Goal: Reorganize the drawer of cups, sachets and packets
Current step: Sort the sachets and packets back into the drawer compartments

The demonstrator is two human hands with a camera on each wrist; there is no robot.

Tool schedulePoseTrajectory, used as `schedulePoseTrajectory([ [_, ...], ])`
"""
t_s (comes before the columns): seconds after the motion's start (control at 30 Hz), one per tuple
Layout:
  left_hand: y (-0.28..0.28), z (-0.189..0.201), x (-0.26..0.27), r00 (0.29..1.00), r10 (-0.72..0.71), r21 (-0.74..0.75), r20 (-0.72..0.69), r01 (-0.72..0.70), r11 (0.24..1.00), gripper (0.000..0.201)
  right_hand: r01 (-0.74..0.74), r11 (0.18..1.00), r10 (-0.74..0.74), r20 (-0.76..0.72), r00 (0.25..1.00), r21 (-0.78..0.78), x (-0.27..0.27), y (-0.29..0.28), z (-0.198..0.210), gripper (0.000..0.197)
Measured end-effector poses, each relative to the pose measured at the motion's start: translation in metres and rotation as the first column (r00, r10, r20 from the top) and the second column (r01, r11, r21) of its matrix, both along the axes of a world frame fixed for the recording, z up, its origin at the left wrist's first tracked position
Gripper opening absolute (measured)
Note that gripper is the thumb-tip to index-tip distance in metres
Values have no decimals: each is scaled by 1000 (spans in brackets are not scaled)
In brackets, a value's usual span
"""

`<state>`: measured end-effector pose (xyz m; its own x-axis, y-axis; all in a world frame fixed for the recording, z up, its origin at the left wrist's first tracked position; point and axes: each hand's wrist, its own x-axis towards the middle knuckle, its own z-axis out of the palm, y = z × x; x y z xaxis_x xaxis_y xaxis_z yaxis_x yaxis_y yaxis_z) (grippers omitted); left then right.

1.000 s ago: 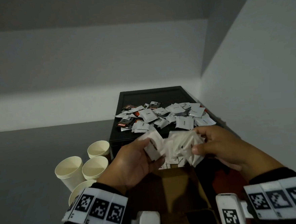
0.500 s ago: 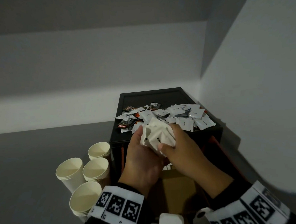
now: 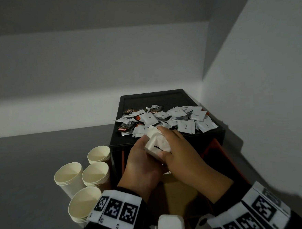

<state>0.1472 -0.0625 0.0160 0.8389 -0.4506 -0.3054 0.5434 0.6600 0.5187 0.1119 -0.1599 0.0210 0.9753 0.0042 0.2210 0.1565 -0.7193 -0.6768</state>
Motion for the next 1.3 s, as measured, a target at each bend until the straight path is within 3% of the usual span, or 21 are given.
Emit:
schedulePoseTrajectory([
  [0.13,3,1,0,1000,-18,-67,4,18,998,48,-36,999,36,-15,999,-6,1,-1,-2,74],
  [0.27,1,4,-4,999,-44,-121,28,47,992,49,-42,990,48,-43,998,134,0,3,0,83],
  [0.47,0,4,-5,1000,-31,-129,0,31,991,50,-39,965,58,-64,996,258,1,7,3,71],
  [0.6,-4,8,-8,1000,2,-101,14,-1,995,51,11,990,-11,-4,1000,141,2,13,0,64],
  [0.73,-4,10,-3,996,87,-65,-35,-89,994,46,-59,997,55,-78,995,-47,0,9,7,60],
  [0.83,-5,10,-3,996,91,85,-27,-88,992,39,-99,985,87,-85,993,-142,-5,4,17,35],
  [0.93,-6,11,-8,1000,13,169,-3,-13,986,40,-110,968,87,-107,990,-226,-9,1,26,22],
  [1.13,9,9,-21,954,-270,282,130,225,933,57,-116,937,83,-115,990,-330,-10,-15,32,35],
  [1.3,15,10,-27,876,-464,499,133,346,795,51,-136,937,105,-114,988,-322,-16,-29,30,30],
])
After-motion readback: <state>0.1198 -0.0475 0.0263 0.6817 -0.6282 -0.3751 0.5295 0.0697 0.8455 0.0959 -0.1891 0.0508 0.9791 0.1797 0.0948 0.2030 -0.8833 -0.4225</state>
